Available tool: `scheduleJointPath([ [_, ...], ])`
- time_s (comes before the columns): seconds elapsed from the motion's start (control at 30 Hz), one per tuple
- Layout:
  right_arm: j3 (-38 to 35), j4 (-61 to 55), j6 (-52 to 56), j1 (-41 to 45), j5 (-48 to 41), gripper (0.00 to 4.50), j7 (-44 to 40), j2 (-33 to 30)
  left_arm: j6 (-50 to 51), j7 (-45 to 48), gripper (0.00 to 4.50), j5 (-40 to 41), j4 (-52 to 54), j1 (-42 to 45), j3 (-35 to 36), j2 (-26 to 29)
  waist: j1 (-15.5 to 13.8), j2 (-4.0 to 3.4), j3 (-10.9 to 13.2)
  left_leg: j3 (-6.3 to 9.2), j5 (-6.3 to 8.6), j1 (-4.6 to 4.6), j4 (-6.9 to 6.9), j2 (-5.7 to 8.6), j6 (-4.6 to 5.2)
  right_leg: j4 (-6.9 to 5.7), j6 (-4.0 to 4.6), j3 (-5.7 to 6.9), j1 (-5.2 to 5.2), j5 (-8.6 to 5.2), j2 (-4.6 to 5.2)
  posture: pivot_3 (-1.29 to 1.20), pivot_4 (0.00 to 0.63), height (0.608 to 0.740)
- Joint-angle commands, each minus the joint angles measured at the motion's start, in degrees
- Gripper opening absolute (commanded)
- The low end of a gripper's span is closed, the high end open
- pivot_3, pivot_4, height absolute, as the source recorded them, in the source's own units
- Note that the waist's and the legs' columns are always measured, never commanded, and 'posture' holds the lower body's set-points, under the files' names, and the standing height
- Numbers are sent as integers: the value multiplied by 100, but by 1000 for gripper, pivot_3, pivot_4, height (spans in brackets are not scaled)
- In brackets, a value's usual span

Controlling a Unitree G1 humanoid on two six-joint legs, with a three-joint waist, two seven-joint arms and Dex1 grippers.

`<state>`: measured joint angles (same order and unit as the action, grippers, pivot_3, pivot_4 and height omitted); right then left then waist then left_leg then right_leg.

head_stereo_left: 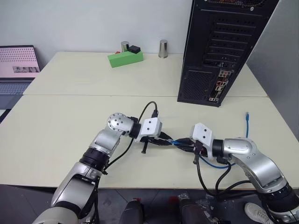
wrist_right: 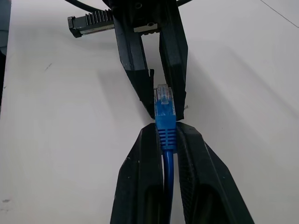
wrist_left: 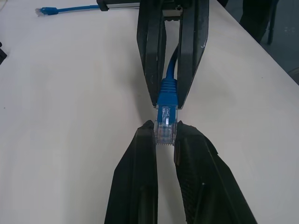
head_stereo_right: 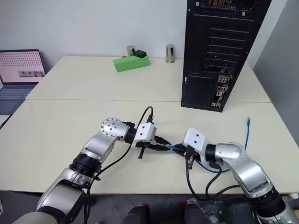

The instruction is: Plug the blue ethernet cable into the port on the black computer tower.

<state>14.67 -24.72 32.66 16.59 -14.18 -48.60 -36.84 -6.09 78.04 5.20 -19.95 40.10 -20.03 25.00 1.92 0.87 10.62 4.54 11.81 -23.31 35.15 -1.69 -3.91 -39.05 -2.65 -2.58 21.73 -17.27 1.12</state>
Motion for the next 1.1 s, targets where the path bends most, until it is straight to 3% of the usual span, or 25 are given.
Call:
scheduleJointPath([
  [0.03, -151, -169, -188, 34, -38, 1593, -153, -155, -729, -109, 288, -115, -201, 66, 97, 37, 3, 0, 0, 0, 0, 0, 0, 0, 0, 0, 0, 0, 0, 0, 0, 0, 150, 740],
  [0.13, -426, -250, -80, -40, -264, 2300, -288, -351, -1312, -243, 288, -112, -402, 19, 172, -29, -8, 0, 0, 0, 0, 0, 0, 0, 0, 1, 0, 0, 0, 0, 0, 0, 150, 740],
  [0.2, -874, -337, 305, -231, -732, 2735, -341, -445, -2798, -600, 275, -404, -764, 71, 175, -62, -18, 1, 0, 0, 0, -2, 1, 1, 0, 2, 0, 0, 0, 0, 2, 0, 150, 740],
  [0.33, -1376, -506, 875, -444, -1466, 3691, -142, -233, -4262, -1061, 273, -547, -1178, 151, 231, -175, -20, 2, 1, 1, 0, -3, 1, 1, 0, 4, 1, 1, -1, 1, 3, 0, 150, 740],
  [0.47, -1711, -630, 1501, -599, -2232, 3712, 269, 245, -5976, -1748, 273, -930, -1755, 326, 349, -204, -8, 2, 1, 2, 0, -1, 1, 0, 0, 1, 1, 0, -1, 1, 1, 0, 150, 740],
  [0.6, -1881, -755, 1919, -676, -2841, 3712, 693, 690, -6927, -2363, 273, -1289, -2201, 450, 410, -179, -10, 2, 1, 0, 0, -2, 1, 1, 0, 1, 0, -1, -2, 1, 2, 0, 150, 740],
  [1.1, -2144, -738, 2268, -689, -3761, 3712, 1342, 970, -7735, -3756, 273, -2352, -2835, 742, 246, 34, -8, 2, 1, 2, 0, -2, 0, 2, 0, -1, -1, 3, -1, 1, 1, 0, 150, 740],
])
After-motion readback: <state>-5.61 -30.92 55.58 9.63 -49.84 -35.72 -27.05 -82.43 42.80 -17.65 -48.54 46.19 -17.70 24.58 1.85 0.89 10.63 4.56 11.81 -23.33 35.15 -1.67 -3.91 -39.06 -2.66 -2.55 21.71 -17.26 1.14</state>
